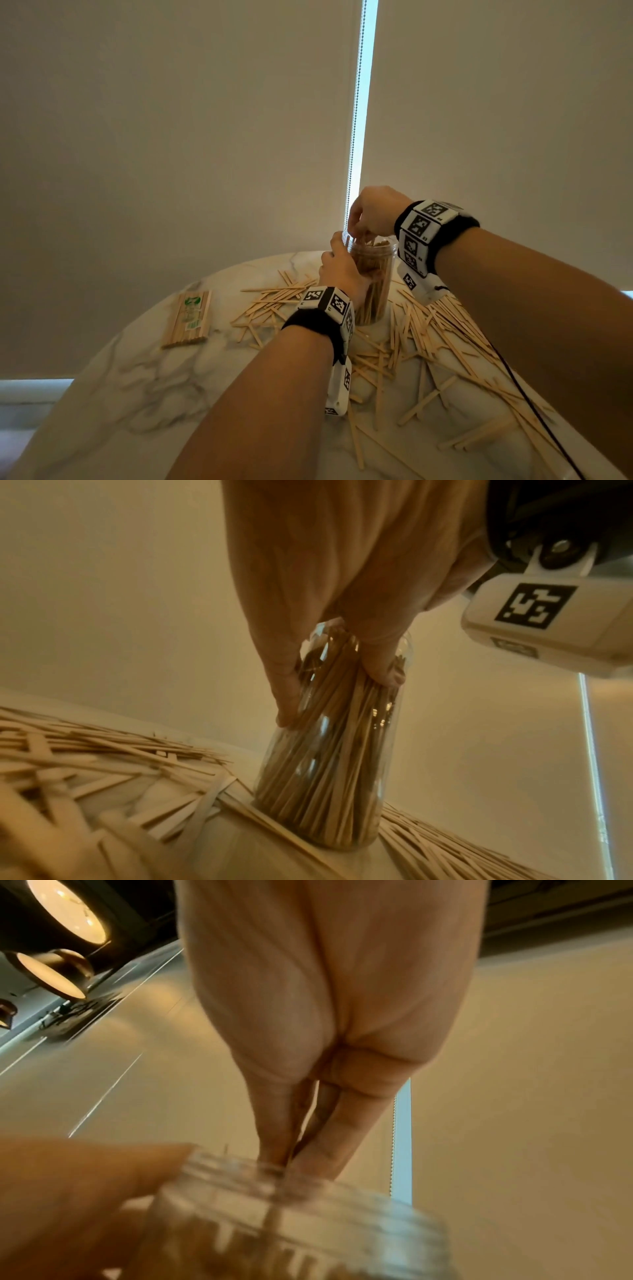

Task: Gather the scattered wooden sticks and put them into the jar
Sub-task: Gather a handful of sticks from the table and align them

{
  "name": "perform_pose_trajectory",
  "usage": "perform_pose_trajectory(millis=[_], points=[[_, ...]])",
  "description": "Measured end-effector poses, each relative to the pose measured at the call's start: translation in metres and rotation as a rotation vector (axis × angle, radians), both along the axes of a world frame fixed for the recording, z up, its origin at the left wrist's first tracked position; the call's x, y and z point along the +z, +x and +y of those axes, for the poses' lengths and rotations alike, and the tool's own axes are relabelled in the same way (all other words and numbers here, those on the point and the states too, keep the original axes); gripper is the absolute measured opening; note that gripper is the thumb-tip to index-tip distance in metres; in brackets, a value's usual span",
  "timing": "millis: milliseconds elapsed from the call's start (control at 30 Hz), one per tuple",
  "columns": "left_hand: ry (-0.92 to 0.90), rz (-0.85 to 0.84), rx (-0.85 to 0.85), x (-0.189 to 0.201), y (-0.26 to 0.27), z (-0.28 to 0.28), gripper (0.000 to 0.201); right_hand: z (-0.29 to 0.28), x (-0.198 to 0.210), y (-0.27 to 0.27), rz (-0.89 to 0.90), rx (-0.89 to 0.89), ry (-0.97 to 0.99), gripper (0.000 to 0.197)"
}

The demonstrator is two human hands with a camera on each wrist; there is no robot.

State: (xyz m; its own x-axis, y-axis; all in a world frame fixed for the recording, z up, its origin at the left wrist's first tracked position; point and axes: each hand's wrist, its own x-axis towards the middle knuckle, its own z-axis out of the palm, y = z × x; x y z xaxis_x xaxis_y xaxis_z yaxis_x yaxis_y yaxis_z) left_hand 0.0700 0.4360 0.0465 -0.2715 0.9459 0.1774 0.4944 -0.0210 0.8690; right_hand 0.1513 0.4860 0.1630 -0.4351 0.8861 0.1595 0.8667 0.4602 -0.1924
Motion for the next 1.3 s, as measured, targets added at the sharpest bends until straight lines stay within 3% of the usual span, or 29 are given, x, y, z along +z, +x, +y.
perform_pose_trajectory(millis=[133,300,433,533,667,800,1000,1100,1200,1300], points=[[-0.003,0.011,-0.006,-0.001,-0.001,-0.001,0.107,0.001,-0.006,0.004,-0.225,-0.032,0.060,0.030],[0.006,0.013,-0.011,-0.001,-0.002,-0.003,0.105,-0.007,-0.004,0.016,-0.200,0.055,-0.044,0.016],[0.000,0.022,-0.023,0.002,-0.002,-0.006,0.107,-0.020,-0.002,0.028,0.051,0.072,-0.017,0.031],[-0.026,0.046,-0.034,0.010,-0.004,-0.016,0.107,-0.042,0.004,0.049,0.214,0.042,0.030,0.030],[-0.206,0.266,-0.006,0.024,-0.015,-0.043,0.105,-0.072,-0.010,0.101,0.122,-0.058,-0.129,0.029],[-0.368,0.575,0.038,0.024,-0.041,-0.075,0.061,-0.094,-0.044,0.168,0.066,-0.276,-0.309,0.034],[-0.605,0.895,0.066,0.009,-0.065,-0.140,0.042,-0.150,-0.077,0.241,-0.280,-0.505,-0.392,0.036],[-0.680,0.854,0.091,-0.005,-0.061,-0.160,0.055,-0.171,-0.096,0.255,-0.373,-0.540,-0.422,0.057],[-0.619,0.807,0.030,-0.021,-0.042,-0.162,0.079,-0.181,-0.111,0.243,-0.283,-0.501,-0.431,0.065],[-0.544,0.810,-0.017,-0.026,-0.013,-0.165,0.085,-0.190,-0.117,0.208,-0.187,-0.382,-0.421,0.070]])
